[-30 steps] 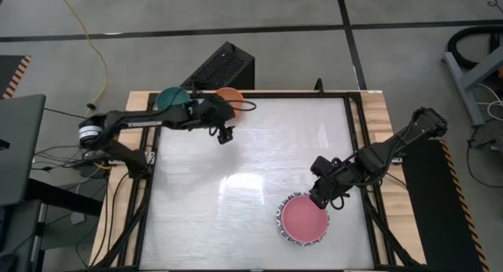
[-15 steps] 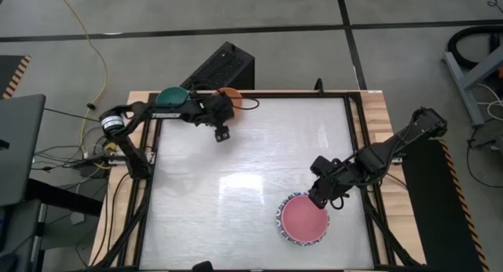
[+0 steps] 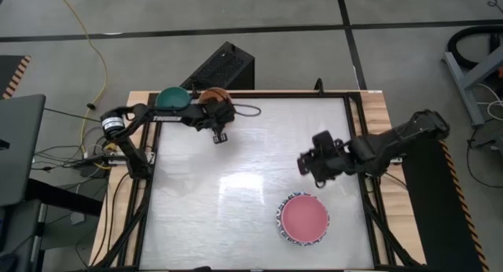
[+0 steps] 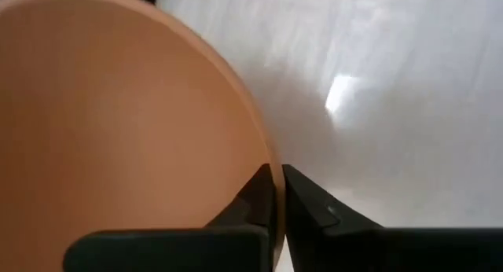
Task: Nest bowls inside each other
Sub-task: Stack the orange bowl on top of the pink bowl
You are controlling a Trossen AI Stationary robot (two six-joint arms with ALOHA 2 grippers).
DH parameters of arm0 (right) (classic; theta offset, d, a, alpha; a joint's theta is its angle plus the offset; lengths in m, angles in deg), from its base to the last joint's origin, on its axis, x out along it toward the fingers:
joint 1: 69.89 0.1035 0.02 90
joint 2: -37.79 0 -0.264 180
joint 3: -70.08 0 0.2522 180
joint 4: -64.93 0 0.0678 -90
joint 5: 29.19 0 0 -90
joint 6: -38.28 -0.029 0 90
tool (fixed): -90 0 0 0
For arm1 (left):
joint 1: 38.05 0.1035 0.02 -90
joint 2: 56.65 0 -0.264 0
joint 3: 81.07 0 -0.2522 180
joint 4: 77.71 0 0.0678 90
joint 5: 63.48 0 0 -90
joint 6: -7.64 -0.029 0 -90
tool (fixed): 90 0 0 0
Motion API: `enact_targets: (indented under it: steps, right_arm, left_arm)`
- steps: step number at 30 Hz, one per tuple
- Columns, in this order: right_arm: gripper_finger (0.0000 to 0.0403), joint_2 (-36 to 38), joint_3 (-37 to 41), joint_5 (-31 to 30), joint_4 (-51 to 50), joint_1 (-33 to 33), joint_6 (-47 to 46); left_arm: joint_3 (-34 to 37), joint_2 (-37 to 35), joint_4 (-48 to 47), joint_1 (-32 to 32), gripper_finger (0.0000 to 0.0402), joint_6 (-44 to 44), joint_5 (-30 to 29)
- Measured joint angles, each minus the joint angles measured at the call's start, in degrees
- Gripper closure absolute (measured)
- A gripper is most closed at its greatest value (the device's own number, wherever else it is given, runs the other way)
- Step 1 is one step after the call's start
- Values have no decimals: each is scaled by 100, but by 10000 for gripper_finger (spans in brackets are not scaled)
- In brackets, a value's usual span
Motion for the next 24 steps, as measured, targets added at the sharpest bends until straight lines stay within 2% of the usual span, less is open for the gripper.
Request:
enact_targets:
  steps: [4,8,11,17,24]
  right_arm:
    - [192,5,0,-242,18,-575,190]
    - [192,5,0,-257,51,-1107,930]
    - [192,58,2,-244,300,-1538,1483]
    - [195,321,2,701,2148,-2480,3651]
    - [210,152,-42,1179,4411,-3047,5662]
  left_arm:
    - [0,-50,21,-396,400,-503,-722]
    - [0,-86,172,-903,401,-1146,-1527]
    - [0,-86,468,-1313,401,-1952,-2205]
    - [0,-86,1384,-1983,401,-4004,-3089]
    - [0,-90,2643,-2463,401,-6158,-3110]
